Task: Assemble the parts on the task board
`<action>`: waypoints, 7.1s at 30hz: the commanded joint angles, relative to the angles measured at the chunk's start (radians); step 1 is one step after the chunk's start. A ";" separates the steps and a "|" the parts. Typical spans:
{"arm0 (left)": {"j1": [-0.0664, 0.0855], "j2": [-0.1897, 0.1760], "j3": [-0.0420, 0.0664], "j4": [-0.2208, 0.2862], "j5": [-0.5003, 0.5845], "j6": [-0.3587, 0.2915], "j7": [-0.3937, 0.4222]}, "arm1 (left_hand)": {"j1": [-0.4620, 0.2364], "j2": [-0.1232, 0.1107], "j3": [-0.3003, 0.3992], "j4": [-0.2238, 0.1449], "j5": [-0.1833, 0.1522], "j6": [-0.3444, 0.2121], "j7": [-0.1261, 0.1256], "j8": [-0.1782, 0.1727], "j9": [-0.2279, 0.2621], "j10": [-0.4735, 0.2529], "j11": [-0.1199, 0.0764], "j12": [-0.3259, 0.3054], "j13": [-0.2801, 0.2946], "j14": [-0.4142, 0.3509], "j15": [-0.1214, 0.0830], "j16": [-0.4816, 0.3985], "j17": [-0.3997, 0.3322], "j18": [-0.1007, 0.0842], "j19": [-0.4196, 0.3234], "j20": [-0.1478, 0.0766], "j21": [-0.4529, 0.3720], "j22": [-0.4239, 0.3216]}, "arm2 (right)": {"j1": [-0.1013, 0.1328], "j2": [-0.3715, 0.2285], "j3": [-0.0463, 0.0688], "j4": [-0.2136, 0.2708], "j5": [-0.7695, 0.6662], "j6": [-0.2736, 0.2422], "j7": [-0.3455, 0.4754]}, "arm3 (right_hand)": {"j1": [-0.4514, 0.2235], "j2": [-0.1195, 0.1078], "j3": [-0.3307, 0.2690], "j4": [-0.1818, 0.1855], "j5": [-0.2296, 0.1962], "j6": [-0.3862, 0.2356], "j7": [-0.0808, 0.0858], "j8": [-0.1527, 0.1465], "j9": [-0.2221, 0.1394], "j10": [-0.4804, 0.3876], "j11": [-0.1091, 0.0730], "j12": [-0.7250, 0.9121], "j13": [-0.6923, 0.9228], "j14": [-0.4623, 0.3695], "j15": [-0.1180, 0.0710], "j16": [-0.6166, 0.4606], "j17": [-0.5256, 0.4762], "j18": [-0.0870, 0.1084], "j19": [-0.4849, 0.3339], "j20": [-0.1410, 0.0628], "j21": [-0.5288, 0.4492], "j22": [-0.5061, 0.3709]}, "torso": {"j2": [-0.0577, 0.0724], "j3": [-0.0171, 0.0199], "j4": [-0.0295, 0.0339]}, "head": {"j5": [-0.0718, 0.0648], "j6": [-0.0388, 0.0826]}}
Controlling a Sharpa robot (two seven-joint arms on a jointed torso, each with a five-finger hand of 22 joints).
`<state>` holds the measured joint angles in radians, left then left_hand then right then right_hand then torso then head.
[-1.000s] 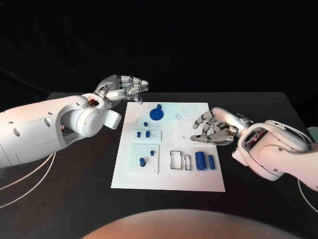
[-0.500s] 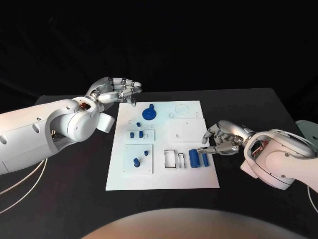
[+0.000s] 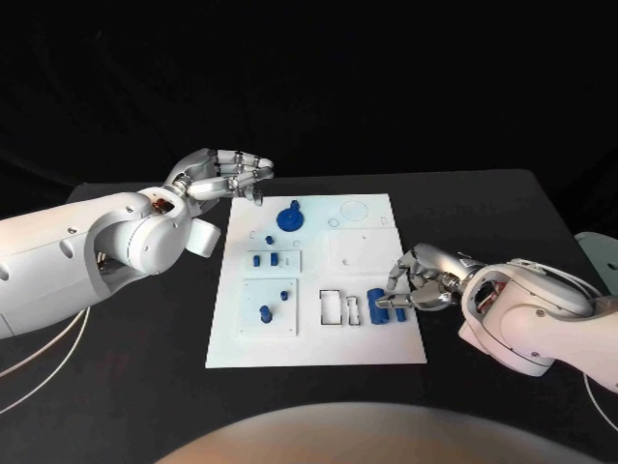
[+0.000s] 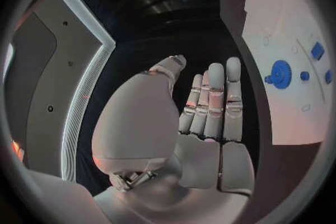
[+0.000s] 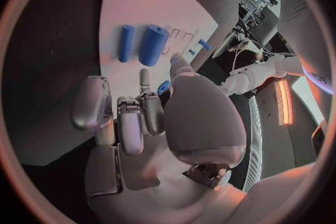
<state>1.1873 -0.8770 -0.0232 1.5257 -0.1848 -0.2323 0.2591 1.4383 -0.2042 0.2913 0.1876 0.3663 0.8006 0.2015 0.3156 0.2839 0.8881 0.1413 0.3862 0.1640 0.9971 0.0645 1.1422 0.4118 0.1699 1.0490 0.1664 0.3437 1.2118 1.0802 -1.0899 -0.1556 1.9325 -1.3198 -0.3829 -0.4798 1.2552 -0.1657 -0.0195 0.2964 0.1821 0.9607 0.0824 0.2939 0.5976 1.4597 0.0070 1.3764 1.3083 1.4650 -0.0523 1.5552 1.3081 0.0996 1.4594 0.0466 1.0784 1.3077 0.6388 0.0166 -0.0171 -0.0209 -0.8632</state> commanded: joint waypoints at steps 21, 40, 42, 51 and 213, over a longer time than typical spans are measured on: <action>0.000 -0.002 0.000 -0.002 0.003 0.020 0.001 | -0.006 0.005 0.006 0.002 0.002 -0.007 -0.003 0.009 0.002 -0.007 0.000 0.006 -0.002 -0.005 0.003 0.002 -0.002 0.009 0.001 0.003 -0.004 -0.002 | -0.037 0.076 -0.002 -0.052 -0.057 0.047 -0.066 | -0.022 0.015 -0.004 -0.002 0.016 0.011 0.000 0.002 0.007 0.007 -0.001 0.014 0.080 0.097 -0.006 0.004 0.216 -0.014 0.004 0.001 0.002 0.149 | 0.000 0.0008 0.0022 | 0.005 -0.007; 0.000 -0.004 0.000 -0.002 0.003 0.018 -0.001 | -0.008 0.005 0.006 0.003 0.002 -0.009 -0.002 0.010 0.002 -0.008 0.000 0.008 -0.002 -0.004 0.003 0.002 -0.002 0.009 0.002 0.003 -0.005 -0.002 | -0.053 0.098 -0.002 -0.065 -0.044 0.030 -0.079 | -0.014 0.054 0.022 -0.005 0.056 0.041 -0.010 0.004 0.018 0.016 -0.010 0.029 0.096 0.099 -0.013 0.007 0.228 -0.016 0.008 -0.004 0.015 0.152 | 0.000 0.0004 0.0036 | 0.008 -0.009; 0.000 -0.004 0.000 -0.002 0.003 0.017 0.000 | -0.008 0.005 0.006 0.003 0.002 -0.009 -0.002 0.010 0.002 -0.008 0.000 0.008 -0.002 -0.004 0.003 0.002 -0.002 0.009 0.002 0.003 -0.005 -0.002 | -0.054 0.098 -0.002 -0.062 -0.041 0.011 -0.079 | -0.005 0.063 0.031 -0.006 0.068 0.049 -0.013 0.004 0.019 0.020 -0.012 0.036 0.103 0.099 -0.016 0.008 0.229 -0.017 0.009 -0.006 0.020 0.153 | 0.000 0.0007 0.0038 | 0.008 -0.009; 0.000 -0.003 0.000 -0.002 0.003 0.016 0.000 | -0.008 0.005 0.006 0.003 0.002 -0.009 -0.002 0.010 0.002 -0.008 0.000 0.008 -0.002 -0.004 0.003 0.002 -0.002 0.009 0.002 0.003 -0.005 -0.002 | -0.051 0.083 -0.001 -0.028 -0.028 -0.083 -0.074 | -0.009 0.069 0.045 -0.003 0.117 0.077 -0.021 0.000 0.019 0.030 -0.020 0.050 0.118 0.102 -0.022 0.011 0.242 -0.019 0.014 -0.012 0.033 0.156 | -0.001 -0.0003 0.0034 | 0.007 -0.009; -0.003 -0.010 -0.006 0.004 0.006 0.041 -0.004 | -0.014 0.009 0.007 0.007 0.007 -0.017 -0.002 0.021 0.002 -0.017 0.001 0.016 -0.005 -0.008 0.005 0.005 -0.006 0.008 0.002 0.004 -0.011 -0.005 | -0.035 -0.033 -0.003 -0.023 -0.102 -0.022 -0.050 | 0.082 0.128 -0.215 -0.007 0.095 0.119 -0.027 -0.062 0.087 0.027 -0.025 0.031 0.125 0.104 -0.027 0.013 0.253 -0.017 0.010 -0.018 0.004 0.152 | -0.001 -0.0005 -0.0014 | -0.004 -0.004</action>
<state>1.1840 -0.8893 -0.0300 1.5267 -0.1820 -0.2048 0.2462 1.4302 -0.1961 0.2941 0.1904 0.3663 0.7901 0.1981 0.3329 0.2841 0.8775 0.1448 0.3989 0.1602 0.9933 0.0682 1.1422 0.4071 0.1698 1.0489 0.1664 0.3358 1.2086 1.0491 -1.1223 -0.1582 1.9091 -1.3694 -0.4124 -0.5111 1.3297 -0.0393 -0.2287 0.2885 0.2732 1.0807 0.0552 0.2338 0.6845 1.4665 -0.0216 1.4048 1.3109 1.4648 -0.0807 1.5668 1.3073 0.0997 1.4662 0.0322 1.0784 1.3073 0.6365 0.0165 -0.0190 -0.0228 -0.8671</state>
